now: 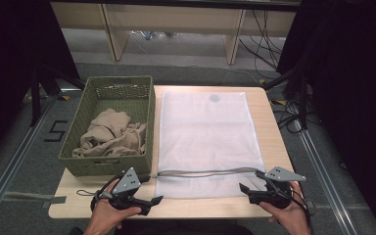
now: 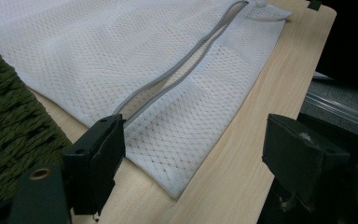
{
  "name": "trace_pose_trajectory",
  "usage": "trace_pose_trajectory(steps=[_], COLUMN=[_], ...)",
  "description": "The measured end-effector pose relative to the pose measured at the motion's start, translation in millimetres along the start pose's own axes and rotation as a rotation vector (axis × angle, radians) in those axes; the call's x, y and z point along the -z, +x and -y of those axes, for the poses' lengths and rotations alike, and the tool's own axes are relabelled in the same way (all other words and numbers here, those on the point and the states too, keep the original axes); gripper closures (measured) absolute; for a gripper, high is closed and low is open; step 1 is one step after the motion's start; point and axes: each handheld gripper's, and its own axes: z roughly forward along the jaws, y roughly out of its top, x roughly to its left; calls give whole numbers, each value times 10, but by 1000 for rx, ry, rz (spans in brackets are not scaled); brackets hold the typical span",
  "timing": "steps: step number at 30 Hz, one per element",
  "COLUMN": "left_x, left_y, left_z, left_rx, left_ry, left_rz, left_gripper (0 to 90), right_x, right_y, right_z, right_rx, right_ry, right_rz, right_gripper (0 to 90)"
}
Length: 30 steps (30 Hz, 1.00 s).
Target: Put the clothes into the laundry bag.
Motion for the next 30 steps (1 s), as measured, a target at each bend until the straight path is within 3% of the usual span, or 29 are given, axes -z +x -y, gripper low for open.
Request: trace_pose_trajectory(steps=[9, 11, 14, 16, 21, 23, 26, 27, 29, 30], left_x=[-1, -3, -3, -4, -7, -16, -20, -18, -20, -18], left_y=[5, 7, 8, 9, 15, -1, 4, 10, 10, 9], left_z=[-4, -5, -7, -9, -10, -9, -11, -11, -12, -13], left_rx=[-14, -14, -10, -8, -24, -6, -14, -19, -22, -20], left_ry=[2, -3, 0, -1, 4, 3, 5, 12, 10, 9], left_rz=[7, 8, 6, 6, 0, 2, 8, 9, 10, 6], left_gripper=[210, 209, 209, 209, 208, 207, 206, 205, 205, 205], right_x=[-11, -26, -25, -37, -40, -46, -63, -54, -62, -80], right_y=[-4, -2, 3, -8, -6, -9, -7, -8, -17, -5], right_z=[0, 3, 4, -1, 1, -3, -6, -10, -17, -15], right_rx=[11, -5, 6, 17, 27, 35, 30, 47, 69, 44], right_ry=[-1, 2, -5, 4, 8, 11, 18, 9, 1, 5], right_rz=[3, -26, 0, -19, 7, 11, -17, 23, 33, 19], right_gripper=[212, 212, 211, 211, 204, 200, 190, 189, 188, 189])
